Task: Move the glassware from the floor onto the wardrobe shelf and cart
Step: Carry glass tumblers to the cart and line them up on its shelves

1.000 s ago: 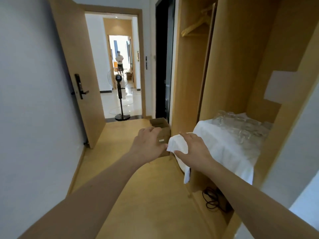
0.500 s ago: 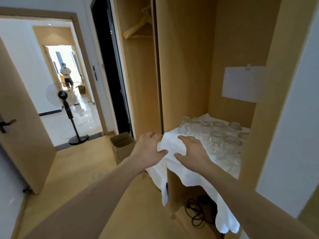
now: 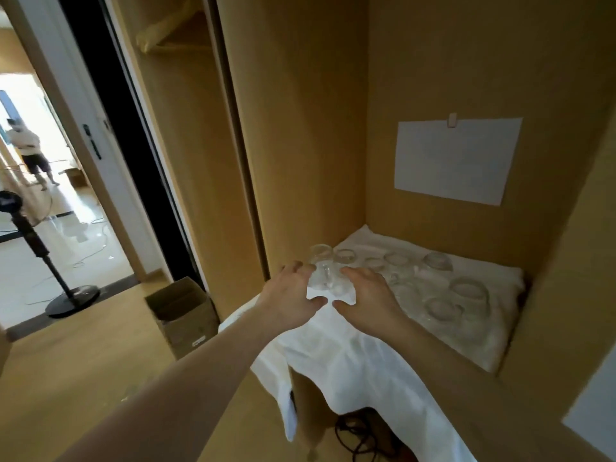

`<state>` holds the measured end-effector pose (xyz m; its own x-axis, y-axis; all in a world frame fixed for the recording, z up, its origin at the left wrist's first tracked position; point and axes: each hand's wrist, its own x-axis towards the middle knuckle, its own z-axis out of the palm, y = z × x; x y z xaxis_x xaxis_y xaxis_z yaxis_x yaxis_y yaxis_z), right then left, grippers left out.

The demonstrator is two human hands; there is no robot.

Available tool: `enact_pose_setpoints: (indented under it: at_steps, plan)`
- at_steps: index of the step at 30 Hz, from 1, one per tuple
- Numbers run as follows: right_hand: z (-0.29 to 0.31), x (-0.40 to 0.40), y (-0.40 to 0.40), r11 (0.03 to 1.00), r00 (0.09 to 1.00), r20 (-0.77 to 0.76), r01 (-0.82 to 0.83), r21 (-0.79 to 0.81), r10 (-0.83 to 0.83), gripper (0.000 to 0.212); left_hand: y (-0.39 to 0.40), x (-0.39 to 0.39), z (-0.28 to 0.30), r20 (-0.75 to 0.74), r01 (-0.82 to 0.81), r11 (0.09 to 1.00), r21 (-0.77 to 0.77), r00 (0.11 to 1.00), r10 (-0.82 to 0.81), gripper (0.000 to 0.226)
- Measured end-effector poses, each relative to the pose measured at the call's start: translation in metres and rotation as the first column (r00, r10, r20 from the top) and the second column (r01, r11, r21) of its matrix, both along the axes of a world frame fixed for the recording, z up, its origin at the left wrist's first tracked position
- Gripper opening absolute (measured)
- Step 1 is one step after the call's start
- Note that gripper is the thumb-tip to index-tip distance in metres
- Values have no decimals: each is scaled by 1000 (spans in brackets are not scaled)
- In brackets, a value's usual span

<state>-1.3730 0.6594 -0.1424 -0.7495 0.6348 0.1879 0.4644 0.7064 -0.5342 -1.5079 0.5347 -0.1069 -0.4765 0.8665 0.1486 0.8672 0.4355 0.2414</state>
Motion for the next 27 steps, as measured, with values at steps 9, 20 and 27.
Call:
enact_pose_setpoints:
  at_steps: [9,20,27]
  plan:
    - [5,-38,70,959,959,24,283,-3,-283,71,107,-78,2,26,249,969,-14,968,-248,64]
    - [18,-13,129,744,737,107,668,37,-667,71,221,-98,20,190,539,840,53,821,-539,53]
    - [11,5,167,704,646,335,705,85,-686,76,284,-72,7,356,595,802,-59,763,-540,73]
